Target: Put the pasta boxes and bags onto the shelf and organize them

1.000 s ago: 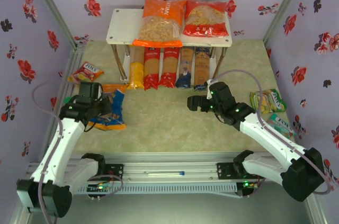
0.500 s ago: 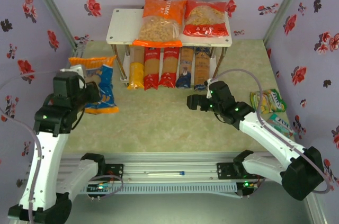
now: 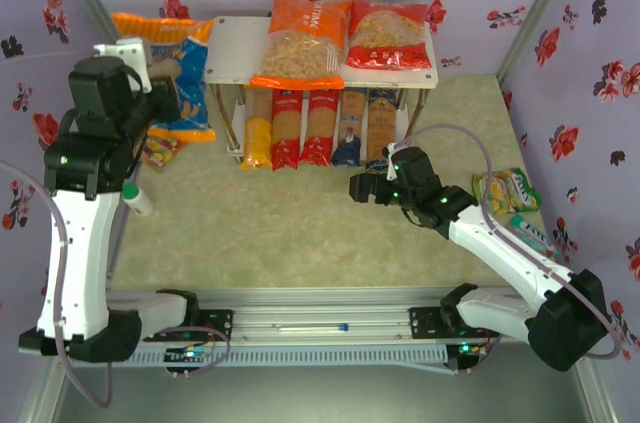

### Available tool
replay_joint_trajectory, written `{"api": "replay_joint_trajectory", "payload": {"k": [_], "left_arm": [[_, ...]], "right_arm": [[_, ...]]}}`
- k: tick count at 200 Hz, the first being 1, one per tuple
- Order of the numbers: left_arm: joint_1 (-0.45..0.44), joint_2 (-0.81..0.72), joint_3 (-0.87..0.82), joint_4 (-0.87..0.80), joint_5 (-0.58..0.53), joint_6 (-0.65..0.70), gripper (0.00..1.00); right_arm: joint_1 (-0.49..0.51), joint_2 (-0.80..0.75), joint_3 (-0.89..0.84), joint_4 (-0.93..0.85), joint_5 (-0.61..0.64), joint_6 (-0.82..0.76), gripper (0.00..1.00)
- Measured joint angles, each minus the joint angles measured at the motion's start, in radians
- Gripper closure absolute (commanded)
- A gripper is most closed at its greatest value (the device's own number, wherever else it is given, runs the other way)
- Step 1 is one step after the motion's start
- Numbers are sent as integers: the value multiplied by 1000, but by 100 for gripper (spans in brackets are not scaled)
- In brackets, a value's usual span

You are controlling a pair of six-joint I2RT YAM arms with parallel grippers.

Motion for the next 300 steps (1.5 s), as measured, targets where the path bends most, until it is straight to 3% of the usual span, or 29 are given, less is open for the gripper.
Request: {"api": "replay_joint_trajectory", "payload": {"k": [110,187,235,300], "left_arm": [[-10,328,134,268,58,29,100],[-105,509,316,302,37,42,100],[-166,599,405,270,-64,75,100],[-234,605,417,246,-227,92,100]], "right_arm": [[0,17,37,-1,-7,0,1],[0,27,36,-1,-7,-1,1],[0,6,27,-8,-6,-1,1],[0,-13,11,-16,-2,-1,1]]}}
